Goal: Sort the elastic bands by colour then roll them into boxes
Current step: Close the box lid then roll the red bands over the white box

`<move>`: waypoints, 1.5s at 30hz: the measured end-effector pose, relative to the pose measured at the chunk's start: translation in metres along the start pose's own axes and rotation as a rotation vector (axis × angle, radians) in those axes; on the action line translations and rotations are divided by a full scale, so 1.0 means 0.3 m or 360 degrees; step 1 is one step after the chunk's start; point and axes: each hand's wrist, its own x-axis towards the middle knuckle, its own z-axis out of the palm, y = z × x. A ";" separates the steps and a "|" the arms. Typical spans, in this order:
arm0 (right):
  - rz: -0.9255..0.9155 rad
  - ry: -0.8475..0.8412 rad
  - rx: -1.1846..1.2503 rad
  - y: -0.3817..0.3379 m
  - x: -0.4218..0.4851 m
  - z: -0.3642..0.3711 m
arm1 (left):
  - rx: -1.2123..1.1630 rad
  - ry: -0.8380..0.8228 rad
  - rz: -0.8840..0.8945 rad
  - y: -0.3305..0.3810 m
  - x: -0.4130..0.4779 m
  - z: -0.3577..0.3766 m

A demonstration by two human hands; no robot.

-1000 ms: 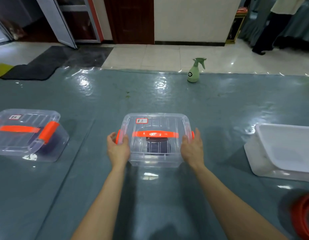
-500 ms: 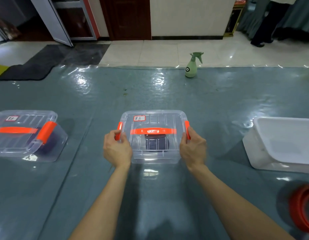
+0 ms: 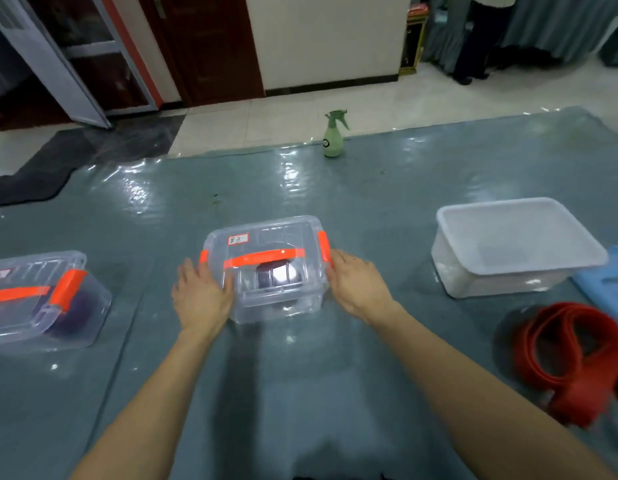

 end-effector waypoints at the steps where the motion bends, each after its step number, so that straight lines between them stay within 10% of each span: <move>1: 0.0040 0.0006 0.0092 0.046 -0.059 -0.006 | 0.0024 0.0031 0.0073 0.022 -0.029 -0.008; 5: 0.0264 -0.0190 -0.0014 0.287 -0.340 -0.007 | 0.0077 0.0165 0.0668 0.234 -0.262 0.039; 12: 0.0625 -0.0014 0.0017 0.785 -0.653 -0.160 | 0.0251 -0.0510 0.1373 0.761 -0.667 0.276; 18: 0.0816 0.0307 -0.0009 1.199 -0.795 -0.257 | 0.0308 -0.1071 0.1155 1.056 -0.930 0.449; 28: 0.1254 -0.0095 0.0291 1.493 -0.755 -0.163 | 0.0428 -0.1125 0.0767 1.147 -1.016 0.499; 35: 0.1409 -0.0060 0.0479 1.521 -0.718 -0.120 | -0.0156 -0.1124 0.0207 1.472 -1.069 0.511; 45: 0.1137 -0.0011 0.0595 1.549 -0.754 -0.167 | 0.0137 -0.0670 0.0718 1.512 -1.112 0.494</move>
